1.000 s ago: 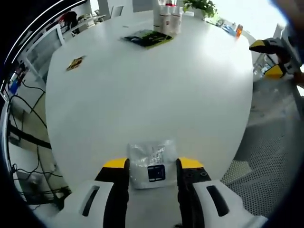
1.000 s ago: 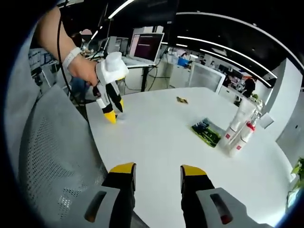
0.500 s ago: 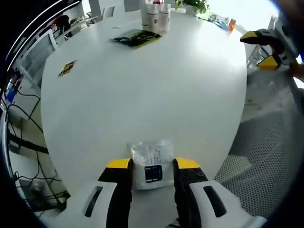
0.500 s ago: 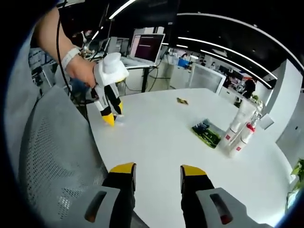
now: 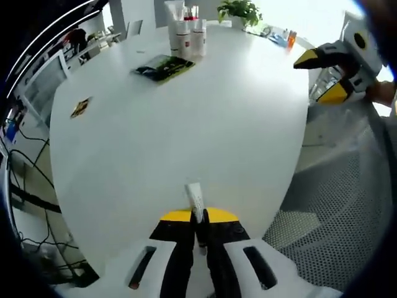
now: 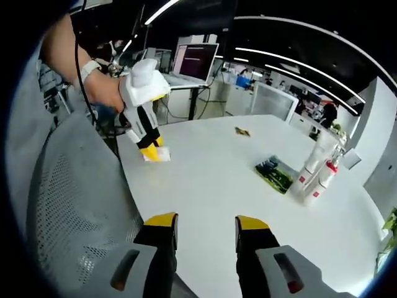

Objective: Arrange the skincare products in the storage area until every visible bottle or jar stands upright without overlapping.

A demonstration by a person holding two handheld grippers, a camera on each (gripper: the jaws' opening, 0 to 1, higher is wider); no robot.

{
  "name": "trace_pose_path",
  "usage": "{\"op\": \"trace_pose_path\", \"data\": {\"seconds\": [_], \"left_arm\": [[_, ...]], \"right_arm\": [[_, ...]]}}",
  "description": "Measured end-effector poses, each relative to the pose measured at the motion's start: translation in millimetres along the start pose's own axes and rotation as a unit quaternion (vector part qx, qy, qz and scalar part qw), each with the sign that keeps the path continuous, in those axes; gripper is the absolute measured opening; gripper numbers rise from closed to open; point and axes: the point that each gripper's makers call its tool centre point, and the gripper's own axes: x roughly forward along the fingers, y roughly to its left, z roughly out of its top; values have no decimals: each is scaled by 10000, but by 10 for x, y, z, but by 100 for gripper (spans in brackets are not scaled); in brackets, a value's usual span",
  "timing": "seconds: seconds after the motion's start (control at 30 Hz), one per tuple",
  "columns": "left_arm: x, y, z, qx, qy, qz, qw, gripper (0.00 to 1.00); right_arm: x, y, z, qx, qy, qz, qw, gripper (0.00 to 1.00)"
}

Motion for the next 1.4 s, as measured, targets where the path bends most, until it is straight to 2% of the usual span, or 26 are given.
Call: {"op": "trace_pose_path", "data": {"seconds": [0.13, 0.2, 0.27, 0.37, 0.43, 0.57, 0.67, 0.77, 0.83, 0.87, 0.9, 1.13, 1.4], "left_arm": [[-81, -159, 240, 307, -446, -67, 9985, 2], [-135, -284, 351, 587, -671, -88, 9960, 2], [-171, -373, 405, 812, -783, -92, 9936, 2], [-212, -607, 457, 1211, -941, -240, 9879, 2], [-213, -738, 460, 1434, -999, -324, 9841, 2], [-196, -889, 424, 1569, -994, -381, 9819, 2], [-196, -988, 439, 1550, -1164, -353, 9804, 2], [-164, -1103, 394, 1669, -1182, -361, 9782, 2], [-139, -1183, 337, 1905, -1103, -383, 9747, 2], [-119, -1208, 294, 2165, -994, -391, 9704, 2], [-109, -1215, 281, 2294, -955, -381, 9679, 2], [-91, -1244, 336, 2410, -1044, -365, 9642, 2], [-63, -1295, 322, 2688, -1033, -404, 9568, 2]], "right_arm": [[-17, -4, 42, 286, -101, 134, 9995, 29], [-25, 86, 105, 478, -212, 461, 9976, 26], [-36, 112, 146, 446, -261, 515, 9973, 23], [-4, 287, 227, 349, -276, 870, 9952, 19], [27, 395, 307, 186, -384, 1024, 9938, 15], [84, 569, 383, 60, -427, 1194, 9919, 9], [114, 697, 346, -17, -350, 1327, 9905, 9], [124, 741, 247, -430, -186, 1316, 9902, 8], [122, 759, 223, -550, -140, 1326, 9895, 7], [124, 767, 219, -599, -146, 1322, 9893, 7], [126, 771, 215, -613, -134, 1325, 9892, 7], [139, 873, 148, -885, 40, 1512, 9845, 2], [163, 871, 96, -919, 179, 1547, 9835, 0]]}}
